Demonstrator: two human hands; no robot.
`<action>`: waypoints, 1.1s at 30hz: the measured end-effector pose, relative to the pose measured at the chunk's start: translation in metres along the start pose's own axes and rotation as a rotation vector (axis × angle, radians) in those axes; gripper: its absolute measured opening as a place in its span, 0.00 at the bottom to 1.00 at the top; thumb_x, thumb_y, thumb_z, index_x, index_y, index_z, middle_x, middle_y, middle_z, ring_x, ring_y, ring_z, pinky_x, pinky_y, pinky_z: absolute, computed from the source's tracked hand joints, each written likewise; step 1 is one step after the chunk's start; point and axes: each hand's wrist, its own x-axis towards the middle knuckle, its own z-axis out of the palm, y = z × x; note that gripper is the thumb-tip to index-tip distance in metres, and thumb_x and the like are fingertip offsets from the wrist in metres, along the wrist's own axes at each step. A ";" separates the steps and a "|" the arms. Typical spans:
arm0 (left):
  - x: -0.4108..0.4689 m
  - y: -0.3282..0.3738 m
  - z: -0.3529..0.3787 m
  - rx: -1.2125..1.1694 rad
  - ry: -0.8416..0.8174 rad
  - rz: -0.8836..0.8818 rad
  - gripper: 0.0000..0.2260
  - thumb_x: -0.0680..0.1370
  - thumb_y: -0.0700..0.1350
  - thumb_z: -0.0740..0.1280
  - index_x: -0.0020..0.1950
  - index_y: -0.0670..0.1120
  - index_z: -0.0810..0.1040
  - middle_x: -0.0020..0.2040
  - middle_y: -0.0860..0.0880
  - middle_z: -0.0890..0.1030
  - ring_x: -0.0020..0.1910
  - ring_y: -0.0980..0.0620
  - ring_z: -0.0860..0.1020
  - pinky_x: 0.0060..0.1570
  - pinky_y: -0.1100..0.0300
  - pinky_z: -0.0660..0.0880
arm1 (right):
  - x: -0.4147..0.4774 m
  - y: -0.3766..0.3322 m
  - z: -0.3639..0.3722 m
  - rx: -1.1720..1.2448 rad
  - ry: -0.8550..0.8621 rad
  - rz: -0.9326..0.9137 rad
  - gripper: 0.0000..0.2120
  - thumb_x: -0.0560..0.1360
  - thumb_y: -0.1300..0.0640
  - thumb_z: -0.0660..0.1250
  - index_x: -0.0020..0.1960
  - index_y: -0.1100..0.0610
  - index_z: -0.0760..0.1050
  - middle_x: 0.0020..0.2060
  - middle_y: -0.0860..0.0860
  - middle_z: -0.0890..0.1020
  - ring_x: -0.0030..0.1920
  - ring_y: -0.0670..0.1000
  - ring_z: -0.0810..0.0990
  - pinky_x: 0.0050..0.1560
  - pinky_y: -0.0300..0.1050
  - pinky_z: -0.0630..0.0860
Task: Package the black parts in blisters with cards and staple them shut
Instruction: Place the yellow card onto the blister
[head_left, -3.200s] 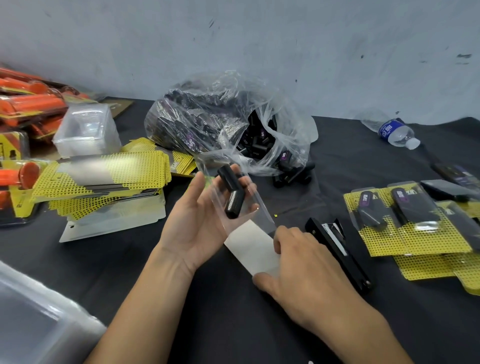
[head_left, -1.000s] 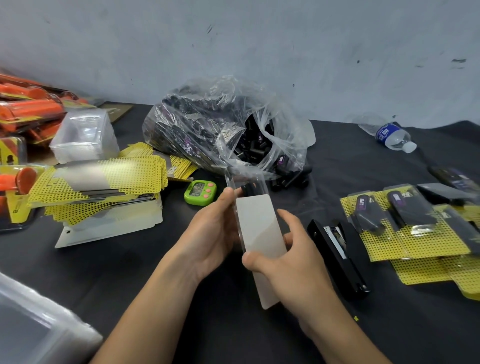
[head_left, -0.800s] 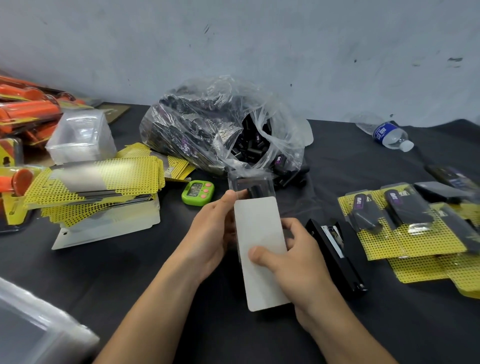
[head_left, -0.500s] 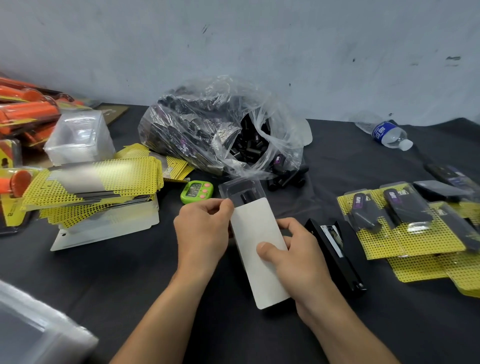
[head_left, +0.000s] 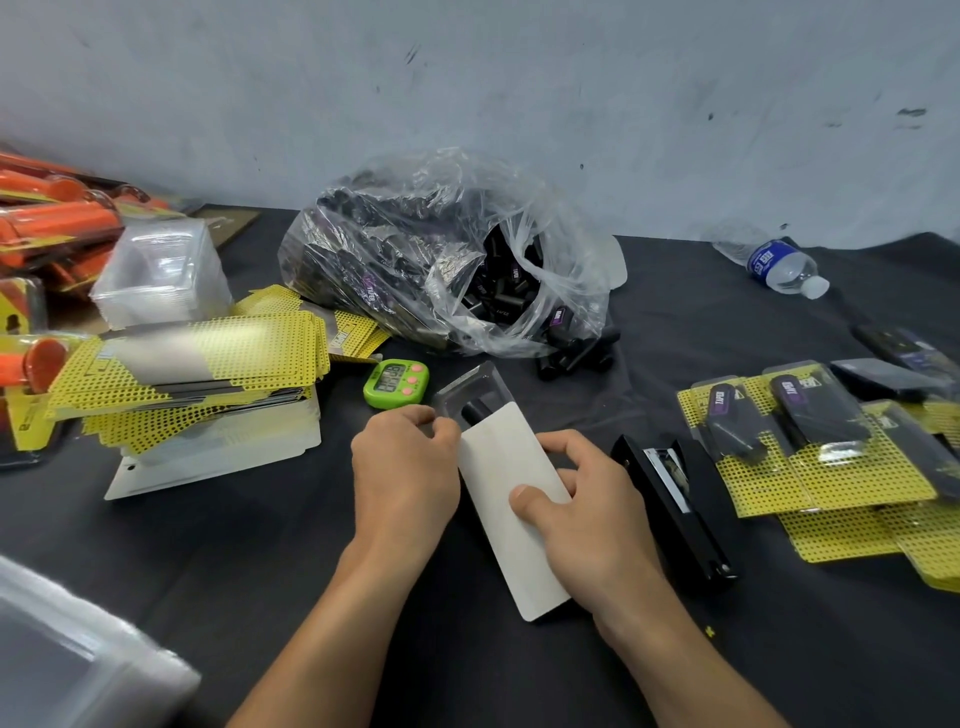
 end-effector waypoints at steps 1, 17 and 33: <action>0.000 0.000 0.000 0.005 -0.007 0.014 0.10 0.79 0.47 0.69 0.57 0.48 0.86 0.25 0.62 0.77 0.30 0.64 0.79 0.31 0.67 0.72 | 0.000 0.001 0.000 0.006 0.002 -0.001 0.14 0.73 0.60 0.73 0.51 0.42 0.77 0.38 0.40 0.86 0.37 0.42 0.85 0.33 0.36 0.78; 0.006 -0.006 -0.002 -0.312 -0.207 -0.026 0.20 0.69 0.36 0.74 0.60 0.50 0.85 0.36 0.55 0.86 0.34 0.56 0.85 0.40 0.57 0.84 | 0.008 0.005 -0.008 0.187 -0.025 0.128 0.12 0.76 0.62 0.71 0.51 0.45 0.78 0.39 0.50 0.88 0.39 0.52 0.88 0.43 0.56 0.85; 0.000 0.000 0.001 -0.237 -0.517 0.098 0.41 0.68 0.31 0.72 0.78 0.54 0.69 0.50 0.52 0.80 0.44 0.56 0.81 0.44 0.56 0.81 | 0.007 0.008 -0.006 0.182 -0.006 0.103 0.14 0.73 0.59 0.71 0.50 0.41 0.74 0.39 0.50 0.88 0.38 0.53 0.88 0.43 0.61 0.85</action>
